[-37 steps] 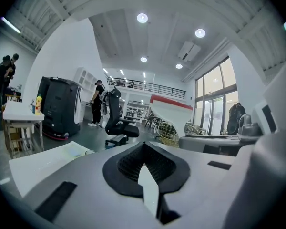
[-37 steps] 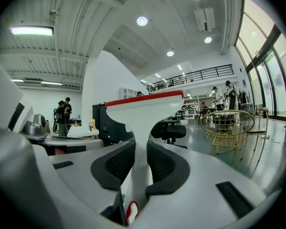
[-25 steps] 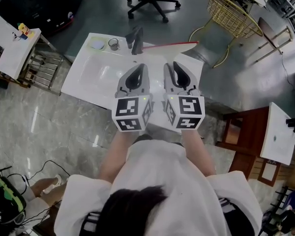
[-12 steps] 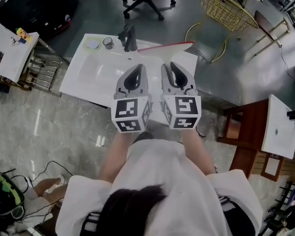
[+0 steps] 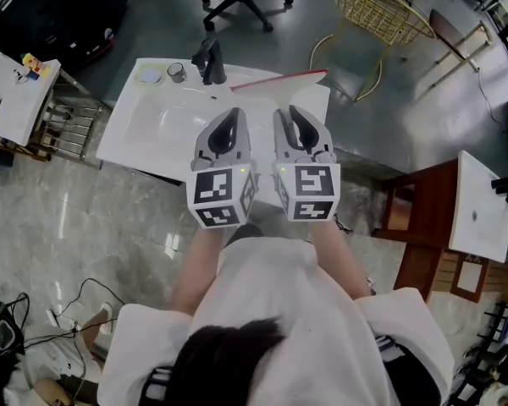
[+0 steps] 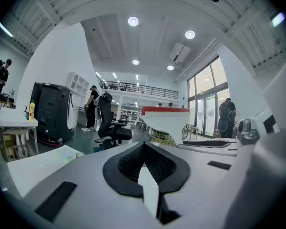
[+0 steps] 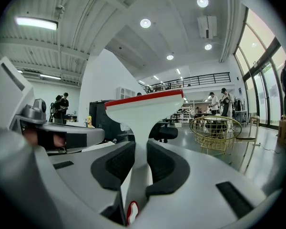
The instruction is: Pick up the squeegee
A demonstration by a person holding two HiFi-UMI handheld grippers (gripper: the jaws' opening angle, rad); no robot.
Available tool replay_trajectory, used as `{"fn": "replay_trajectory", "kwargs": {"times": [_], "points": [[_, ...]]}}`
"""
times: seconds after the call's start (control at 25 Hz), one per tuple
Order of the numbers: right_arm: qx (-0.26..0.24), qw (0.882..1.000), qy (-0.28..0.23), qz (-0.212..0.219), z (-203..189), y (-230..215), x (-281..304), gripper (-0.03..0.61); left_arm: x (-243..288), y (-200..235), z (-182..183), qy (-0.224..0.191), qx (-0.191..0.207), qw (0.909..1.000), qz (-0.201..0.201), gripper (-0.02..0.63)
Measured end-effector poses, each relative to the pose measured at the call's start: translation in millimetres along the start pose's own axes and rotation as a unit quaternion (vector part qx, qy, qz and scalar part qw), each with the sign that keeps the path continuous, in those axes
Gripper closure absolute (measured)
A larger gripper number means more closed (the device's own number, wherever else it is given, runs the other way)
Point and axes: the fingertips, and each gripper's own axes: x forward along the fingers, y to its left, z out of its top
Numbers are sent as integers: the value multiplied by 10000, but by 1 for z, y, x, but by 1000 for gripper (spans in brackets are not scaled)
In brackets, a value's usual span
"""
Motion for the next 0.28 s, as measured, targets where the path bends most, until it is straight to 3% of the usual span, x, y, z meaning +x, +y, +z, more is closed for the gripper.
{"fn": "replay_trajectory", "kwargs": {"times": [0.28], "points": [[-74, 10000, -12, -16, -1, 2, 1, 480, 2, 0, -3, 11, -42, 10000, -53, 591]]}}
